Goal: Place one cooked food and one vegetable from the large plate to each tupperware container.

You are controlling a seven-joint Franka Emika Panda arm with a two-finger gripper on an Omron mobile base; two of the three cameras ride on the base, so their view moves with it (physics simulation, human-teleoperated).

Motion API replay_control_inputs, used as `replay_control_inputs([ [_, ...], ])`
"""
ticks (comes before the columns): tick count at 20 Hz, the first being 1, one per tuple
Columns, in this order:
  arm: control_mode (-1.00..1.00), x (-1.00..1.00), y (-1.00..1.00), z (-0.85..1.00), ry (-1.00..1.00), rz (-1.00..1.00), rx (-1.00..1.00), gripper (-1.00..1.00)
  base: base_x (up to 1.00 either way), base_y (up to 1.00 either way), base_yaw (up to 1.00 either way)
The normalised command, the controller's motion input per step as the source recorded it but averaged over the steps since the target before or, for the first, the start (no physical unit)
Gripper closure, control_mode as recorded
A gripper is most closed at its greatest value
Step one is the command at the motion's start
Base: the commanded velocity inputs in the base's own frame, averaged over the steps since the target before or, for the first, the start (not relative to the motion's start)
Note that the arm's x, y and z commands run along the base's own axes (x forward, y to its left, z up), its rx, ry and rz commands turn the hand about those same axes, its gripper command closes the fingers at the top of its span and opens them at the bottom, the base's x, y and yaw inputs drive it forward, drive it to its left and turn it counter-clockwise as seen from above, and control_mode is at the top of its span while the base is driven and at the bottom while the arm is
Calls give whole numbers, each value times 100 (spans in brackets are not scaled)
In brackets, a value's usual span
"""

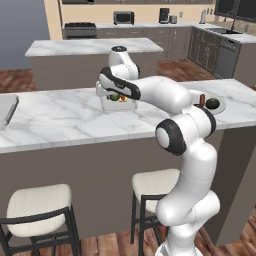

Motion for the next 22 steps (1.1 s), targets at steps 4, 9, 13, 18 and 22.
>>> replay_control_inputs([
  [4,-100,0,0,-3,-1,0,0,100,0,0,0],
  [9,-100,0,0,0,0,0,0,-100,0,0,0],
  [13,-100,0,0,0,0,0,0,-100,0,0,0],
  [18,-100,1,0,0,0,0,0,-100,0,0,0],
  [22,-100,0,0,0,0,0,0,-100,0,0,0],
])
